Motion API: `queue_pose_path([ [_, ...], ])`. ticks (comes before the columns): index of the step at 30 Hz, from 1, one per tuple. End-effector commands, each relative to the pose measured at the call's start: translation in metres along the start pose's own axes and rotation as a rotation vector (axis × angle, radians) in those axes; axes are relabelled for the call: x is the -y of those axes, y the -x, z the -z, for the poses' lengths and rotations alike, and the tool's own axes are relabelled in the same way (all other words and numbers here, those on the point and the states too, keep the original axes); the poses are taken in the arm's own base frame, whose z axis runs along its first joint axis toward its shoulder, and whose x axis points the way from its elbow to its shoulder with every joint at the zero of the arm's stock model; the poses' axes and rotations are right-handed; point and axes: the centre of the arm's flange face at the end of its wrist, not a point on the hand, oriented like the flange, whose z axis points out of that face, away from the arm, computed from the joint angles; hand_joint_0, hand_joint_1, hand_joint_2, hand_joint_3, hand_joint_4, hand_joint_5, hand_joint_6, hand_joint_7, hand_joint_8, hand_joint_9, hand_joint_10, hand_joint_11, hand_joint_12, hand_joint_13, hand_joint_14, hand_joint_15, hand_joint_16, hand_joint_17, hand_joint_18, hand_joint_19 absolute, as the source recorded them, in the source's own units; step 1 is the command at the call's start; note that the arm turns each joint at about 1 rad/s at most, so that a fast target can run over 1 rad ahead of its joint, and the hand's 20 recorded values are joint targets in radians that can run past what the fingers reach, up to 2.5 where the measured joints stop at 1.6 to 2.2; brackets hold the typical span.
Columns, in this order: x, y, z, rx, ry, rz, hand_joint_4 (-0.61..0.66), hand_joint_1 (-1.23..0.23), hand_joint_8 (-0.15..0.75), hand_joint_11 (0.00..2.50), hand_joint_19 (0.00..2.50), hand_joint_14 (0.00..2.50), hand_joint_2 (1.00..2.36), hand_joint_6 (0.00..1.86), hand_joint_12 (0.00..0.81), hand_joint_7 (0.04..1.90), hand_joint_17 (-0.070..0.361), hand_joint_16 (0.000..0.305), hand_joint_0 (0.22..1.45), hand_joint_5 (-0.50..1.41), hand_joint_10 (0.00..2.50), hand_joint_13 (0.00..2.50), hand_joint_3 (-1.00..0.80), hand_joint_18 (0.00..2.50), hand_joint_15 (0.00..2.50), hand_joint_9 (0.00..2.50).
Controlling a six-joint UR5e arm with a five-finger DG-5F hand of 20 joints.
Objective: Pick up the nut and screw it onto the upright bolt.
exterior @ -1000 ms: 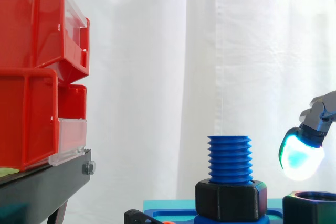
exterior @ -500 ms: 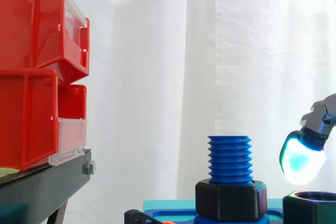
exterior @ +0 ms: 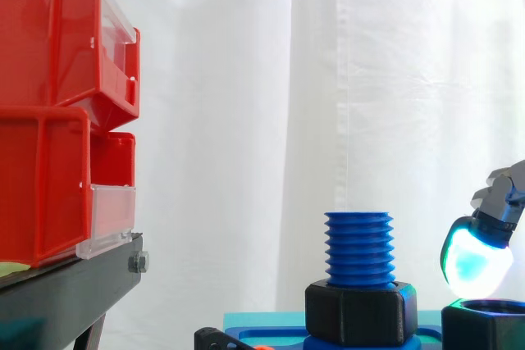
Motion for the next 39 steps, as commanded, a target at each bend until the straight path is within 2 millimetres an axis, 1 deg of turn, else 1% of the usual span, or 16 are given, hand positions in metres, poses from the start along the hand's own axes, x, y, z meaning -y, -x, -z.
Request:
queue_pose_path([
  [1,0.0001,0.0,-0.0002,0.0,0.001,-0.003,0.24,-0.58,0.318,0.0,0.0,0.0,1.0,0.5,0.443,0.79,0.157,0.07,0.41,-0.27,0.0,0.0,-0.5,0.0,0.0,0.08],
  [10,0.0006,0.0,-0.001,0.0,0.001,-0.026,0.23,-0.59,0.315,0.0,0.0,0.0,1.0,0.5,0.436,0.8,0.154,0.068,0.43,-0.27,0.0,0.0,-0.5,0.0,0.0,0.09],
  [29,0.0059,-0.0019,-0.0027,-0.011,0.003,-0.003,0.24,-0.59,0.31,0.0,0.0,0.0,1.0,0.5,0.423,0.8,0.148,0.066,0.45,-0.27,0.0,0.0,-0.5,0.0,0.0,0.11],
  [39,0.0079,-0.0019,-0.0063,-0.01,0.01,0.0,0.25,-0.6,0.306,0.0,0.0,0.0,1.0,0.5,0.41,0.88,0.143,0.064,0.47,-0.25,0.0,0.02,-0.5,0.0,0.0,0.14],
])
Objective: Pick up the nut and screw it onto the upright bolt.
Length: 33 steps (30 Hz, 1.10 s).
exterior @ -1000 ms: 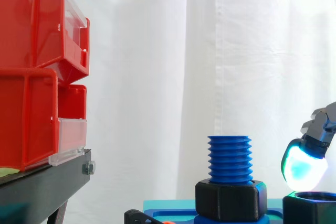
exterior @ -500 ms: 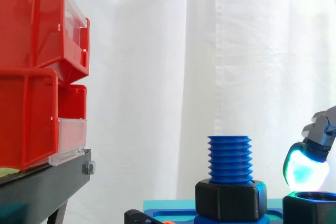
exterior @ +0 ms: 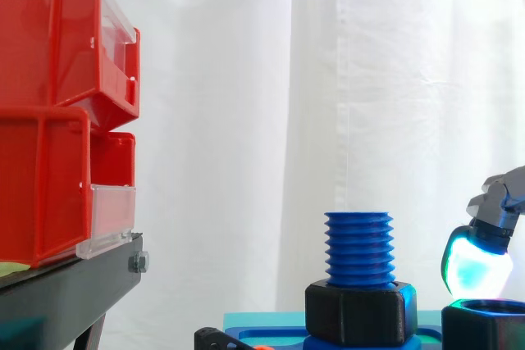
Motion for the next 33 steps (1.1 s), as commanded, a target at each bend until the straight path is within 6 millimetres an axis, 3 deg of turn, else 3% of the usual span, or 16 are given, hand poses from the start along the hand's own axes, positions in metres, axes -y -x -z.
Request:
queue_pose_path([
  [1,0.0005,0.0001,-0.0011,0.001,0.003,0.001,0.25,-0.6,0.304,0.0,0.0,0.0,1.0,0.5,0.408,0.89,0.143,0.063,0.48,-0.25,0.0,0.02,-0.5,0.0,0.0,0.14],
  [14,0.0027,-0.0003,-0.0043,-0.001,0.017,0.012,0.28,-0.65,0.312,0.0,0.0,0.0,1.0,0.5,0.401,0.96,0.139,0.062,0.5,-0.24,0.0,0.09,-0.5,0.05,0.0,0.21],
  [33,0.0052,-0.0014,-0.0069,-0.007,0.043,0.022,0.21,-0.61,0.299,0.0,0.0,0.0,1.0,0.5,0.416,0.81,0.148,0.066,0.45,-0.27,0.0,0.0,-0.5,0.0,0.0,0.11],
])
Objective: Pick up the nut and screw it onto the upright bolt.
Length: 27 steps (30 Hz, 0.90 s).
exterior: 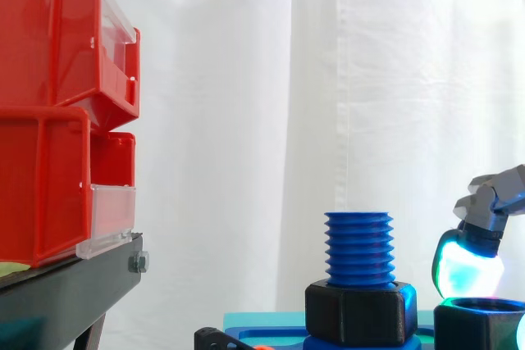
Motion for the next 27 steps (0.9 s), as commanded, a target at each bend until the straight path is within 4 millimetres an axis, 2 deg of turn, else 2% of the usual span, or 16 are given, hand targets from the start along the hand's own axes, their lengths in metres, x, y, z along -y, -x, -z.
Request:
queue_pose_path([
  [1,0.0013,-0.0005,-0.0004,-0.004,0.002,-0.002,0.21,-0.61,0.299,0.0,0.0,0.0,1.0,0.5,0.416,0.81,0.148,0.066,0.45,-0.27,0.0,0.0,-0.5,0.0,0.0,0.11],
  [8,0.0018,-0.0005,-0.0018,-0.002,0.008,-0.001,0.21,-0.61,0.297,0.0,0.0,0.0,1.0,0.5,0.414,0.82,0.147,0.065,0.46,-0.27,0.0,0.0,-0.5,0.0,0.0,0.11],
  [15,0.0021,-0.0006,-0.0017,-0.004,0.009,0.0,0.24,-0.61,0.301,0.0,0.0,0.0,1.0,0.5,0.407,0.91,0.144,0.064,0.46,-0.26,0.0,0.03,-0.5,0.0,0.0,0.14],
  [19,0.0021,-0.0006,-0.0017,-0.004,0.009,0.0,0.28,-0.66,0.315,0.0,0.0,0.0,1.0,0.5,0.406,0.97,0.142,0.063,0.48,-0.24,0.0,0.11,-0.5,0.05,0.0,0.22],
  [20,0.0019,-0.0006,-0.0018,-0.003,0.008,-0.002,0.29,-0.68,0.323,0.0,0.0,0.0,1.0,0.5,0.403,0.99,0.14,0.062,0.48,-0.23,0.0,0.16,-0.5,0.14,0.0,0.27],
  [27,0.0019,-0.0006,-0.0017,-0.004,0.01,0.001,0.19,-0.7,0.314,0.0,0.0,0.0,1.0,0.5,0.386,1.14,0.135,0.06,0.51,-0.21,0.0,0.2,-0.5,0.18,0.0,0.32],
])
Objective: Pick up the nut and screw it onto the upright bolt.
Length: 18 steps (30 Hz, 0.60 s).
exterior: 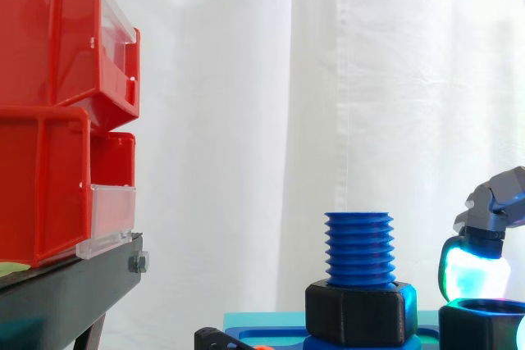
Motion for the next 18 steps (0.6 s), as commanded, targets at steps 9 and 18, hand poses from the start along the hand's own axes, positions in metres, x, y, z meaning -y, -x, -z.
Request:
queue_pose_path([
  [9,-0.002,0.001,0.0,0.002,0.018,0.001,0.18,-0.7,0.311,0.0,0.0,0.0,1.0,0.5,0.382,1.26,0.132,0.059,0.52,-0.19,0.0,0.23,-0.5,0.21,0.0,0.35],
  [18,-0.001,0.02,-0.007,0.0,0.035,0.0,0.19,-0.69,0.313,0.0,0.0,0.0,1.0,0.5,0.38,1.28,0.131,0.058,0.52,-0.19,0.0,0.23,-0.5,0.22,0.0,0.35],
])
